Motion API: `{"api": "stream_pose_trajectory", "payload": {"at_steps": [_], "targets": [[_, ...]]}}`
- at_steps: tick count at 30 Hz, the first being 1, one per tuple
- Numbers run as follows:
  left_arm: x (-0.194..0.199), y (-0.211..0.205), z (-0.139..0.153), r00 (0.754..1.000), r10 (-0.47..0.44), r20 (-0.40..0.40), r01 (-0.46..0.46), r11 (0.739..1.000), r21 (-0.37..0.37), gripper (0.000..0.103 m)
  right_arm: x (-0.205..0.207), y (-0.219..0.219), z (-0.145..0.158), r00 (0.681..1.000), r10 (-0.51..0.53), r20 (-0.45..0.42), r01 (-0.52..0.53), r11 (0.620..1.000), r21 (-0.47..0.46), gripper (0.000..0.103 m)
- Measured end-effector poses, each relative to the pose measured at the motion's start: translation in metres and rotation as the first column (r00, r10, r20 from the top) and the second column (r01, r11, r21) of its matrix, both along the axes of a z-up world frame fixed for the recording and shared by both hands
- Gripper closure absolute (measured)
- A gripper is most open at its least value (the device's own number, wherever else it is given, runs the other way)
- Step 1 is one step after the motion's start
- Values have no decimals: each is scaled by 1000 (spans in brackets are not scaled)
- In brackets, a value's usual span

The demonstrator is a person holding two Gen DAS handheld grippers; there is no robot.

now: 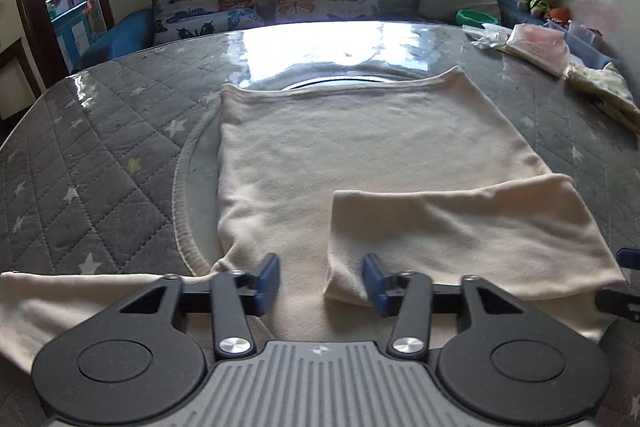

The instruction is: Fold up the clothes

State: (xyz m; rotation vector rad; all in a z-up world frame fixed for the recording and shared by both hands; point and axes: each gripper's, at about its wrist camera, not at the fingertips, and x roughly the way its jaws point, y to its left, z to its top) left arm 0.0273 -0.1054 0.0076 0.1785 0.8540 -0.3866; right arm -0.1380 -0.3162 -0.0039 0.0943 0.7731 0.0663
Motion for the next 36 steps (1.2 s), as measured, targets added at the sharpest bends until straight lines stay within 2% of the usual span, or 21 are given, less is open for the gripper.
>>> {"api": "stream_pose_trajectory", "payload": {"at_steps": [1,3,6,12,15,18,20,22,25,27,31,35,36], "targets": [[-1,-1,0,1000,-12,-5,12,1000,-10,82,0,1,0,1000,2,-1,-2,1000,0,42],[-2,-5,3,1000,-26,-2,26,1000,-16,92,1,3,-1,1000,6,-1,-6,1000,-2,42],[-3,-10,16,999,-33,14,34,998,-48,98,2,8,-1,1000,11,8,-11,1000,-18,42],[-8,-17,71,991,-61,117,76,989,-126,100,4,10,-2,1000,5,17,-5,1000,-31,42],[-14,-25,98,980,-92,177,120,981,-153,99,3,14,-2,999,29,23,-29,999,-27,41],[-15,-27,109,976,-106,192,139,976,-168,96,1,24,-1,998,50,38,-47,996,-77,39],[-12,-23,99,980,-90,175,117,982,-150,92,1,25,0,998,51,45,-47,995,-85,39],[-8,-18,82,989,-69,133,86,989,-122,76,1,24,0,998,45,48,-41,996,-80,39],[-3,-9,51,998,-38,58,43,996,-83,61,1,20,-1,998,37,43,-34,997,-74,39],[-1,-3,33,1000,-19,16,20,998,-62,58,1,20,-1,999,35,40,-33,997,-72,39],[3,3,10,999,1,-48,-3,999,-48,57,2,19,-3,999,38,35,-35,997,-66,39],[0,2,4,999,-10,-52,7,999,-52,60,1,20,-3,999,38,36,-35,997,-66,38],[0,2,3,999,-12,-53,10,999,-53,73,2,20,-3,999,38,36,-36,997,-66,38]]}}
